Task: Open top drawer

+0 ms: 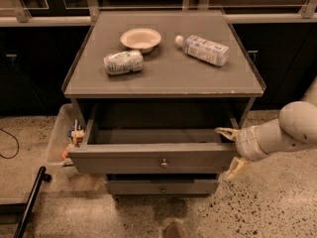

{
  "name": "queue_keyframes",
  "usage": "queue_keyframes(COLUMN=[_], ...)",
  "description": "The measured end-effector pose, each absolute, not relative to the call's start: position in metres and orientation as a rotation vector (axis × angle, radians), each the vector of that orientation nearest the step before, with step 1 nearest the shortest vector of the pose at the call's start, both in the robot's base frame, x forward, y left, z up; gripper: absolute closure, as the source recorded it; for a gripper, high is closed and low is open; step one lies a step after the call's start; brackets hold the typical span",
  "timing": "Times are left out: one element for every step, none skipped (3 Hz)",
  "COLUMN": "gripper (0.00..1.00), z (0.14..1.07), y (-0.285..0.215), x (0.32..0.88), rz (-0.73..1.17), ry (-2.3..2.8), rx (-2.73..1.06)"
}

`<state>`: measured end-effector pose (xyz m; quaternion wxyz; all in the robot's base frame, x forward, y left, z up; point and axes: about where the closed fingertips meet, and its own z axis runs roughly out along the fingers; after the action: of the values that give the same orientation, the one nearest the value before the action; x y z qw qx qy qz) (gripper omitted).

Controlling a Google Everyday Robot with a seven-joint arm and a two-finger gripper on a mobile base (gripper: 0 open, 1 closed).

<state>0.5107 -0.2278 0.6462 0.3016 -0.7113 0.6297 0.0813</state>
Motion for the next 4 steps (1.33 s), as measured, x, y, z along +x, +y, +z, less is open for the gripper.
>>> queue_keyframes(gripper=[0.41, 0.66, 0.89, 1.00], z=[0.637, 0.630, 0.635, 0.641], y=[-0.233, -0.234, -0.234, -0.236], x=[0.488, 0.466, 0.467, 0.449], rz=[0.248, 0.299, 0.299, 0.307], ry=[1.697, 1.713, 1.713, 1.704], rx=[-1.892, -1.889, -1.889, -1.909])
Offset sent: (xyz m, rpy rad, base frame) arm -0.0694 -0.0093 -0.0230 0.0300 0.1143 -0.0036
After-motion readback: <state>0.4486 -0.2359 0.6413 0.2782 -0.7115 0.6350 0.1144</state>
